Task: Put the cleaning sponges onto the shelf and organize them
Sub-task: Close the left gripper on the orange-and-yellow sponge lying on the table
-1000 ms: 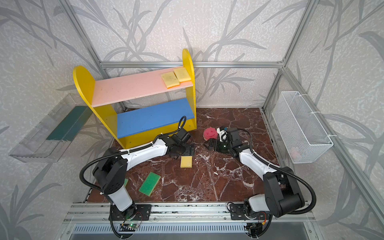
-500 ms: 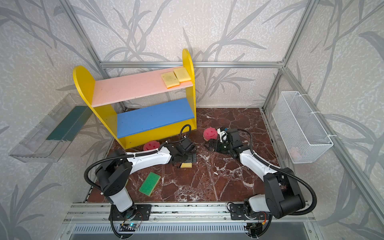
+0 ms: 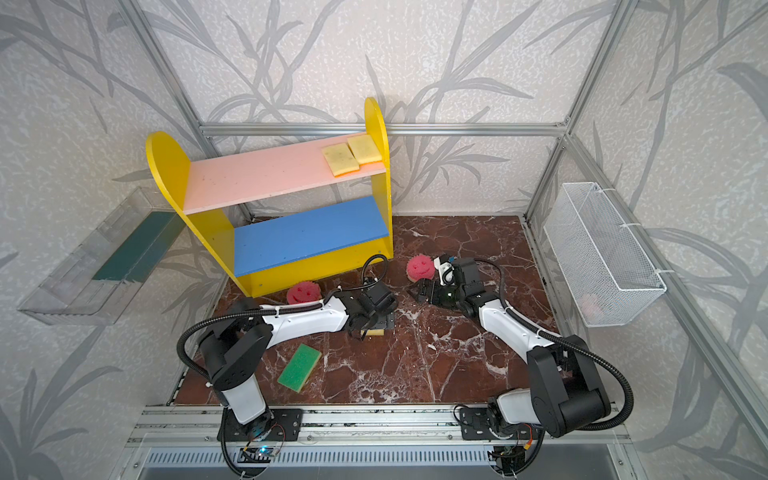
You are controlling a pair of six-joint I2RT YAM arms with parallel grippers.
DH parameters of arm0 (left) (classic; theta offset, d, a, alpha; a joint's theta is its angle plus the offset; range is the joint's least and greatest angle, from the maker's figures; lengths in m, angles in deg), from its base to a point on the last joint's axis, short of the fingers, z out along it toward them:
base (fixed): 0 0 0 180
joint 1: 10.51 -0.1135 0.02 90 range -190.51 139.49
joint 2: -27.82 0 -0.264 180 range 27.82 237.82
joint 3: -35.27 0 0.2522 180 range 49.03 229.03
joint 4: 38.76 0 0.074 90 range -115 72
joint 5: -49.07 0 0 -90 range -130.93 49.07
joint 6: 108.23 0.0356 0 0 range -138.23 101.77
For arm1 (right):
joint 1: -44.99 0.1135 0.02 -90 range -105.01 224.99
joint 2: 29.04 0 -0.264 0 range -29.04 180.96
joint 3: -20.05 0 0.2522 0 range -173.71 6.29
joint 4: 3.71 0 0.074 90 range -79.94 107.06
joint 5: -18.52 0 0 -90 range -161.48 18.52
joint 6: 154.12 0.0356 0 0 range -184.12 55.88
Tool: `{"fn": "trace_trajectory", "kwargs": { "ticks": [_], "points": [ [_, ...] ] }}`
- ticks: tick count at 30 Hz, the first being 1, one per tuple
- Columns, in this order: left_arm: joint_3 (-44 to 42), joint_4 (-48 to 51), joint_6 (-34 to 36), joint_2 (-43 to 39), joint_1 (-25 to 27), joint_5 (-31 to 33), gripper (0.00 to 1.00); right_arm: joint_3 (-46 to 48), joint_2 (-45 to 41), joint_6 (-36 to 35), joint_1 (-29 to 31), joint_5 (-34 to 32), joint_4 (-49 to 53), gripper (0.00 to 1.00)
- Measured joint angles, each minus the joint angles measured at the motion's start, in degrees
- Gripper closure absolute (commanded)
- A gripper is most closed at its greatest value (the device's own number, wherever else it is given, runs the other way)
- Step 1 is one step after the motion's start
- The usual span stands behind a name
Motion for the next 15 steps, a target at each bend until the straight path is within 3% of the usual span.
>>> {"fn": "trace_trajectory", "kwargs": {
  "ticks": [6, 15],
  "points": [
    [-1.5, -0.4, -1.6, 0.2, 0.7, 0.5, 0.14, 0.1, 0.0, 0.0, 0.0, 0.0, 0.0, 0.01],
    [-2.0, -0.7, -2.4, 0.7, 0.8, 1.2, 0.17, 0.2, 0.0, 0.0, 0.0, 0.0, -0.1, 0.01]
  ]
}}
